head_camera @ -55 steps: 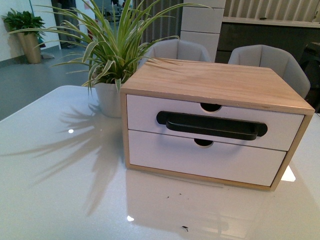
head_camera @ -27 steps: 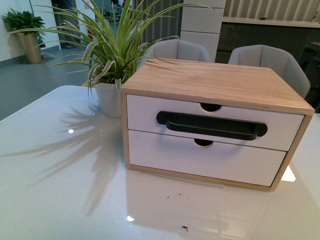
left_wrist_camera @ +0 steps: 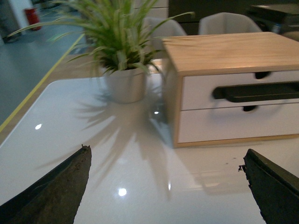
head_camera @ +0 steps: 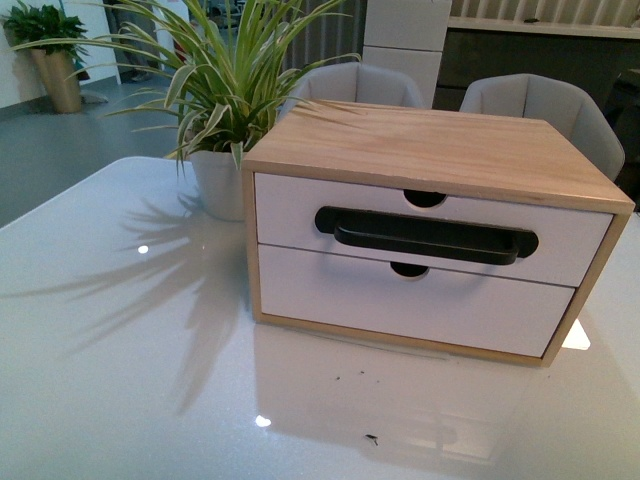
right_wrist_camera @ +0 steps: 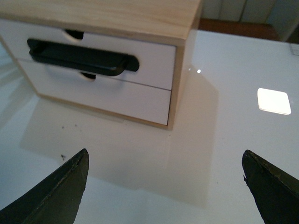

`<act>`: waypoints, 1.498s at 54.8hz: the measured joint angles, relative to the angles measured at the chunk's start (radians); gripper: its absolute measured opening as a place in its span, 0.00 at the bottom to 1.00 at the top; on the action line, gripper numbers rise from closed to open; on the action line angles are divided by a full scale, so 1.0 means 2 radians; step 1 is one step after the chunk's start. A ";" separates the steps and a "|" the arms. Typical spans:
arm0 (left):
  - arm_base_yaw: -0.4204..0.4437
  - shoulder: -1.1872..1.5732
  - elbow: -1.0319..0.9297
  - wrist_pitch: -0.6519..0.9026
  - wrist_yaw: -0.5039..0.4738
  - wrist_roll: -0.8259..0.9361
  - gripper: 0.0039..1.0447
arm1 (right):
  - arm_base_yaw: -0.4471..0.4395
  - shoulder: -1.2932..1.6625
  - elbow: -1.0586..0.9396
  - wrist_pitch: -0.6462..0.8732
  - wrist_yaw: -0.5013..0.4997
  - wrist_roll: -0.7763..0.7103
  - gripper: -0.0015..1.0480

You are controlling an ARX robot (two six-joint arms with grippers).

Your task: Pull drawer

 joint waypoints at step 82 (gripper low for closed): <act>-0.137 0.674 0.581 -0.225 0.079 0.434 0.93 | 0.100 0.501 0.365 -0.095 -0.099 -0.354 0.91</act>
